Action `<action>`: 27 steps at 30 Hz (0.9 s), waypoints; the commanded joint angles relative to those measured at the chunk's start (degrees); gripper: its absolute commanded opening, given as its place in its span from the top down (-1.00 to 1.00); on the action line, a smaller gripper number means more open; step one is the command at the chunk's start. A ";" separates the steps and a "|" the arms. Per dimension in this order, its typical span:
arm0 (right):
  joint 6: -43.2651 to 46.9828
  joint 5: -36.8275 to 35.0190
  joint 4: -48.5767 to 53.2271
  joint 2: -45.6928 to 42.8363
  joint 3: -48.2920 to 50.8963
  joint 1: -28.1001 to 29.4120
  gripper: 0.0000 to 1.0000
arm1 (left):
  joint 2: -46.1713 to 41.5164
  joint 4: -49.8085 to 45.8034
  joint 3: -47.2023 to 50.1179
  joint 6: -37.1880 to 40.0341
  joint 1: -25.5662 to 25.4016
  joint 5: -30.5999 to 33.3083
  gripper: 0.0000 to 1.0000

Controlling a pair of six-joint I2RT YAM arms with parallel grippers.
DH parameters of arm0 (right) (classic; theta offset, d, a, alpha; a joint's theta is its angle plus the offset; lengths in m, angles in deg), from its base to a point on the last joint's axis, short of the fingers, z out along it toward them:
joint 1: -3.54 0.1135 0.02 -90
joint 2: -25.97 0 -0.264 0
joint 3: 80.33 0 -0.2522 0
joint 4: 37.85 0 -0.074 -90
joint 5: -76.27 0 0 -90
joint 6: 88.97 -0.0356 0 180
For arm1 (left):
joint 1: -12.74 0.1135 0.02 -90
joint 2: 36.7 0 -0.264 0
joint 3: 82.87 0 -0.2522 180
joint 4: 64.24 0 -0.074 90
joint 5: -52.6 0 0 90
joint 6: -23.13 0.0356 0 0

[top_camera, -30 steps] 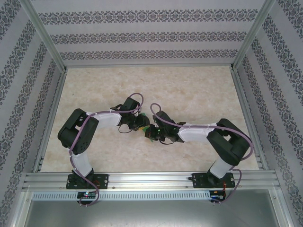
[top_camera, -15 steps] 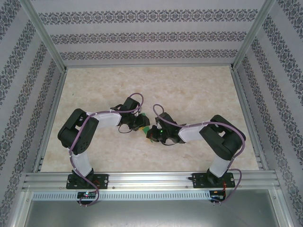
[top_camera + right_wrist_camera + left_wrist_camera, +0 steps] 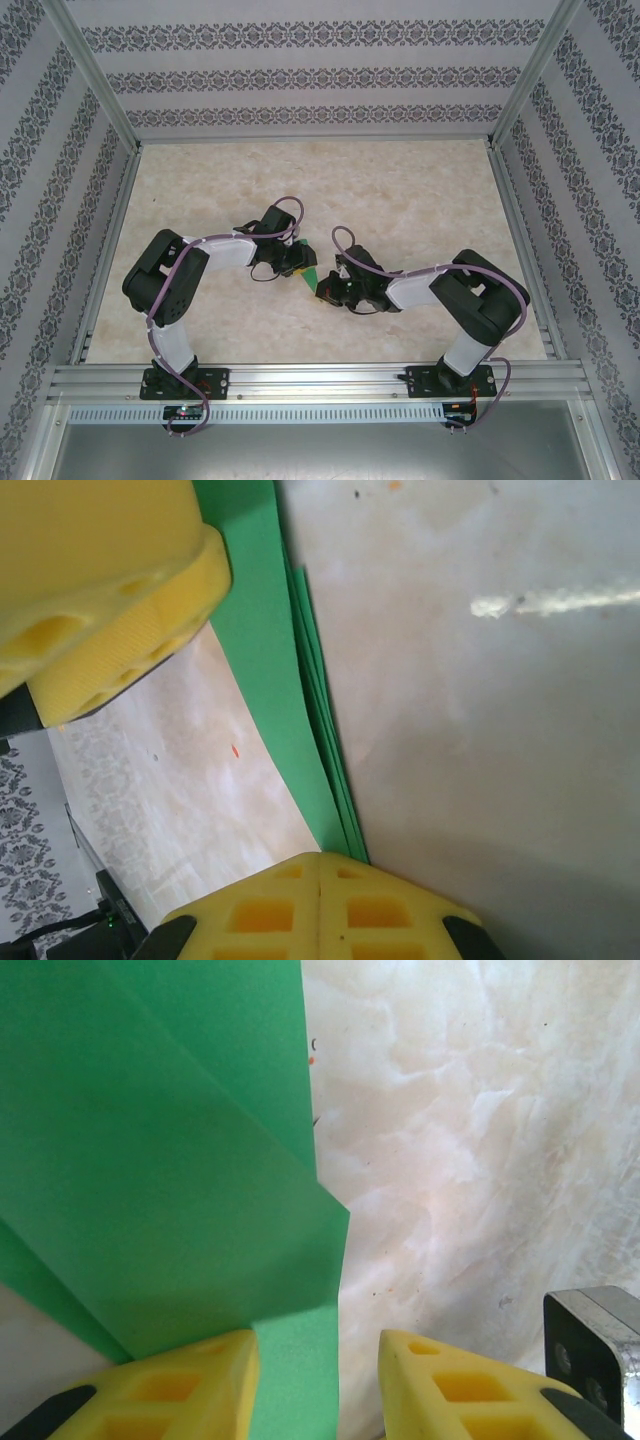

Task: Fold a paper plane with a square sheet of paper (pick it up from the middle)
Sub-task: Fold the wing for the fifth time at the center of the table.

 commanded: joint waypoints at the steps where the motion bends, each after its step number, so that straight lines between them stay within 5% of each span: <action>1: -0.96 2.16 5.67 0.28 2.92 0.73 0.96 | 2.69 -2.55 -0.30 1.20 0.15 2.74 0.24; 9: -0.90 1.49 7.40 -4.37 3.92 0.97 0.96 | 2.59 -2.82 -0.50 1.66 0.14 2.44 0.23; 15: 1.92 0.50 9.44 -6.58 -5.27 0.75 0.96 | 2.80 -2.90 -0.55 1.81 0.10 2.27 0.24; 27: -0.07 -3.17 3.05 3.68 -8.58 -0.73 0.96 | 2.55 -2.58 -0.31 1.79 0.16 1.82 0.24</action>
